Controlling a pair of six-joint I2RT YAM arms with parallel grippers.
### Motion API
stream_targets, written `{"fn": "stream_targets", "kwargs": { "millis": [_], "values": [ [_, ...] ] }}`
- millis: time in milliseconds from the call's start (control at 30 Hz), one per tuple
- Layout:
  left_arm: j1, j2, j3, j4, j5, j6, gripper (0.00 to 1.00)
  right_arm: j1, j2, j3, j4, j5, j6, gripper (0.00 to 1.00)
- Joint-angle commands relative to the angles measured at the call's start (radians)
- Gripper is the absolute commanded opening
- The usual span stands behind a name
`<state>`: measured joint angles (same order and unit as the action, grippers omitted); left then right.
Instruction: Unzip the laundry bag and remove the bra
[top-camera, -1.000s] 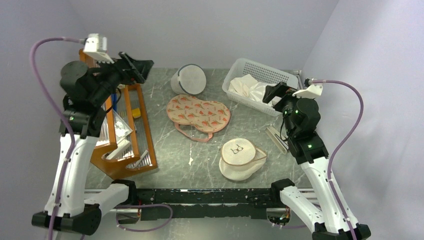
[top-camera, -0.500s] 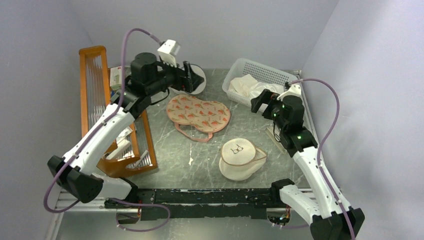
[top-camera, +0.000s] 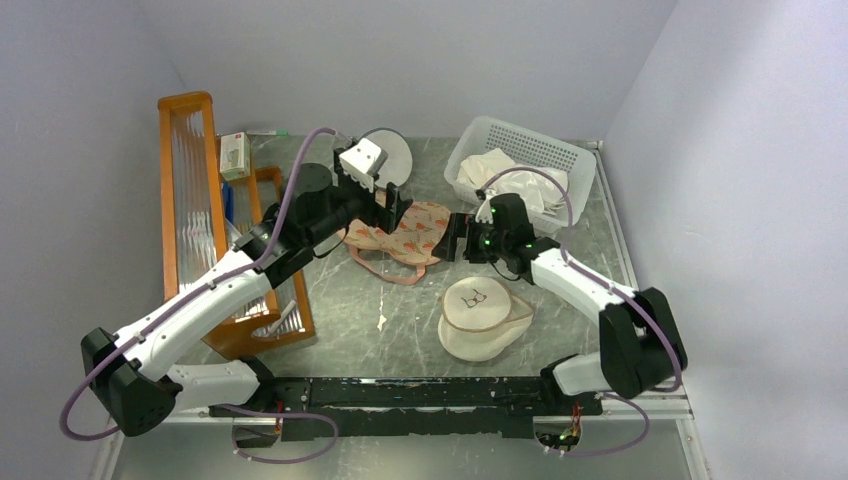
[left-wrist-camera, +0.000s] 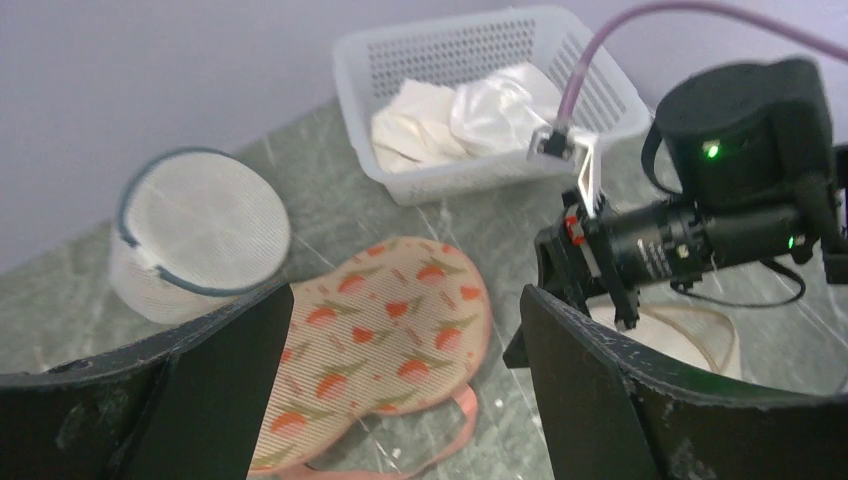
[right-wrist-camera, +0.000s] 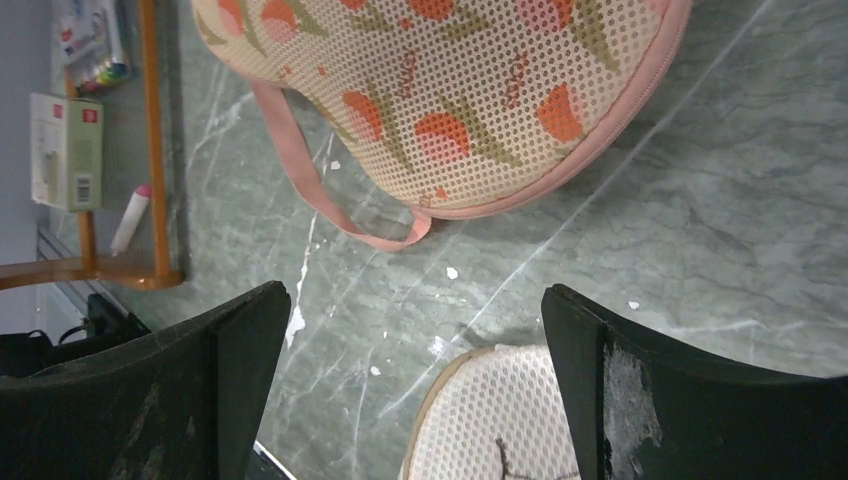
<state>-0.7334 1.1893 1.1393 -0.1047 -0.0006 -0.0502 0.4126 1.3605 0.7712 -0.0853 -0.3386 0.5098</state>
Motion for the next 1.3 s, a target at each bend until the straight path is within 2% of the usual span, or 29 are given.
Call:
{"fn": "stream_targets", "kwargs": {
  "millis": [0,100,233,433,533,600,733,800,900,1067,1133,1233,1267],
  "values": [
    [-0.003,-0.04,-0.021,0.103,-0.118,0.066,0.96,0.007,0.061,0.069,0.053,0.148,0.003,1.0],
    [-0.003,-0.039,-0.027,0.108,-0.125,0.073,0.95,-0.003,0.119,0.093,0.077,0.245,-0.019,0.97],
    [-0.003,-0.04,-0.041,0.123,-0.156,0.098,0.95,-0.047,0.215,0.134,0.117,0.263,-0.021,0.82],
    [-0.002,-0.018,-0.031,0.108,-0.168,0.117,0.96,-0.061,0.336,0.193,0.168,0.249,-0.071,0.72],
    [-0.003,-0.017,-0.036,0.116,-0.17,0.123,0.96,-0.059,0.374,0.191,0.218,0.177,-0.087,0.68],
    [-0.002,-0.014,-0.036,0.114,-0.175,0.125,0.96,-0.042,0.396,0.179,0.257,0.095,-0.089,0.62],
    [-0.002,-0.013,-0.037,0.116,-0.175,0.128,0.96,0.02,0.4,0.122,0.306,0.056,-0.057,0.44],
    [0.0,-0.012,-0.041,0.118,-0.184,0.135,0.96,0.05,0.387,0.065,0.349,0.001,-0.002,0.42],
    [-0.002,-0.008,-0.037,0.111,-0.203,0.144,0.95,0.149,0.328,-0.013,0.4,-0.139,0.095,0.42],
    [-0.001,-0.031,-0.04,0.116,-0.214,0.147,0.95,0.37,0.176,-0.048,0.32,-0.162,0.06,0.46],
    [-0.001,-0.04,-0.044,0.119,-0.223,0.149,0.96,0.383,0.125,-0.055,0.27,-0.153,0.056,0.54],
    [-0.001,-0.052,-0.048,0.121,-0.244,0.157,0.95,0.371,0.032,-0.059,0.167,-0.002,0.036,0.8],
    [-0.001,-0.056,-0.051,0.126,-0.255,0.16,0.95,0.358,0.009,-0.061,0.149,0.043,0.032,0.85]
  ]
}}
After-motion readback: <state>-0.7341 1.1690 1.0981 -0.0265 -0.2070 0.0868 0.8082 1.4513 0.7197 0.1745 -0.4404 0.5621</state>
